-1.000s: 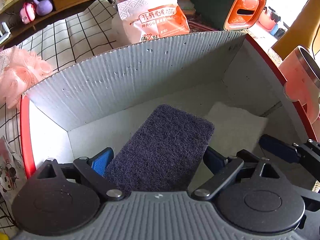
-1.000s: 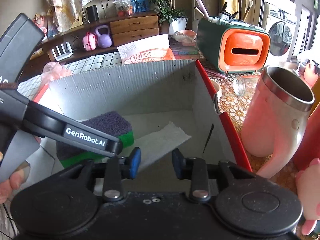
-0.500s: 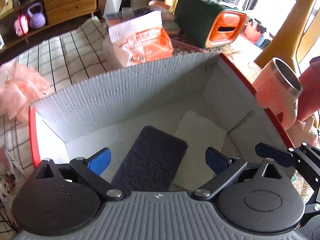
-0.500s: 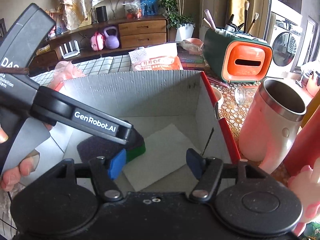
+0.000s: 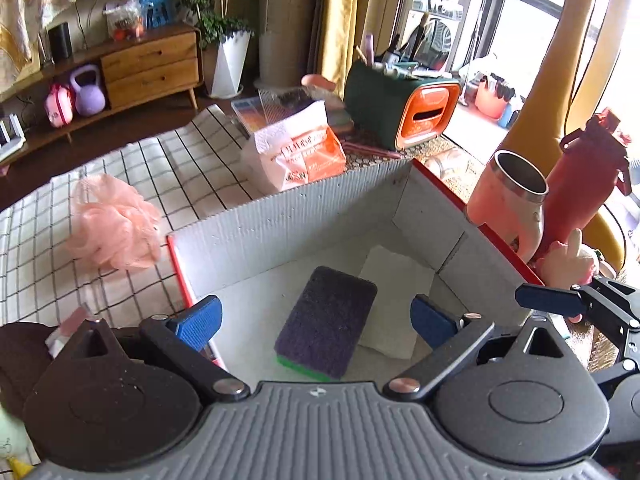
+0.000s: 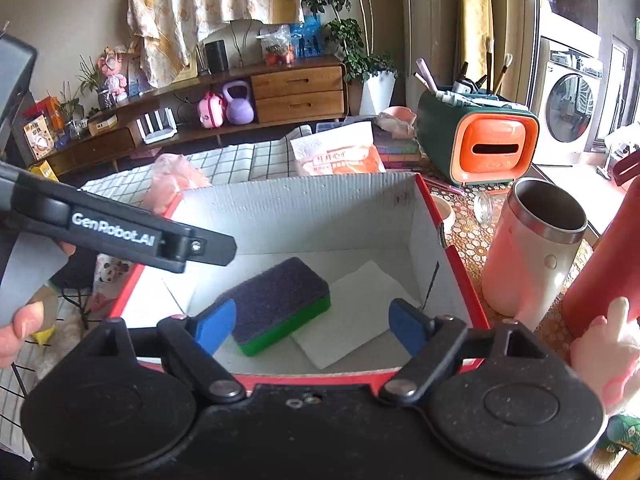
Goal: Organize soft objects
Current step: 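Release the purple pad into the red box with the left gripper while the right releases the towel, then move the left gripper to the bubble wrap and grasp it while the right grasps the white fluffy cloth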
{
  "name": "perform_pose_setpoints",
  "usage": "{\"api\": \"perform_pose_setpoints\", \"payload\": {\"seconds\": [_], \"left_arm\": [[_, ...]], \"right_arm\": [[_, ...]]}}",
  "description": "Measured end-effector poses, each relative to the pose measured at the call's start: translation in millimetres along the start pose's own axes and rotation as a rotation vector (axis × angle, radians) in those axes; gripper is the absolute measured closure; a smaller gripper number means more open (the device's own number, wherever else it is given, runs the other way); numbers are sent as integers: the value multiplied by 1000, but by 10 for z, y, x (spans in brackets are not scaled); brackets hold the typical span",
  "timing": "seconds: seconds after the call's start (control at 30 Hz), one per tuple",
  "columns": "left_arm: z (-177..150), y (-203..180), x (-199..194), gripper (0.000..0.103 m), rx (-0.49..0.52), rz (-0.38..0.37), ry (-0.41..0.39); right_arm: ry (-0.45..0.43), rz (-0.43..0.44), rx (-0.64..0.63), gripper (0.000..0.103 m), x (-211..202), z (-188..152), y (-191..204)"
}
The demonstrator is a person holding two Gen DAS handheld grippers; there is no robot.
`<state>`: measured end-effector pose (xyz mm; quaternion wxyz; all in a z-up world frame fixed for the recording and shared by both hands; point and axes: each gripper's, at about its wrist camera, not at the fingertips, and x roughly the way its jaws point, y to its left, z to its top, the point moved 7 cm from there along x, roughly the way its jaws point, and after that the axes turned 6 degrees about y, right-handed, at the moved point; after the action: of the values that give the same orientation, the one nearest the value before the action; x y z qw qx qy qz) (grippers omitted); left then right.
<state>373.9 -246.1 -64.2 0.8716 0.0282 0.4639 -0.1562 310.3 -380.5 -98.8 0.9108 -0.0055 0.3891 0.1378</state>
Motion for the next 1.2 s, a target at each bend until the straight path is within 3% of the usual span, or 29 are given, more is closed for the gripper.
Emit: {"api": "perform_pose_setpoints", "payload": {"seconds": [0.43, 0.7, 0.8, 1.07, 1.2], "left_arm": [[-470, 353, -743, 2, 13, -14, -63], [-822, 674, -1150, 2, -11, -35, -101], [-959, 823, -1271, 0, -21, -34, -113], [-1360, 1337, -1561, 0, -102, 7, -164], [-1562, 1643, -1692, 0, -141, 65, -168]], "right_arm": [[-95, 43, 38, 1, -408, -41, 455], [-126, 97, 34, 0, -582, -115, 852], [-124, 81, 31, 0, -606, -147, 1000], [-118, 153, -36, 0, -593, -287, 1471], [-96, 176, -107, 0, -552, -374, 1737]]}}
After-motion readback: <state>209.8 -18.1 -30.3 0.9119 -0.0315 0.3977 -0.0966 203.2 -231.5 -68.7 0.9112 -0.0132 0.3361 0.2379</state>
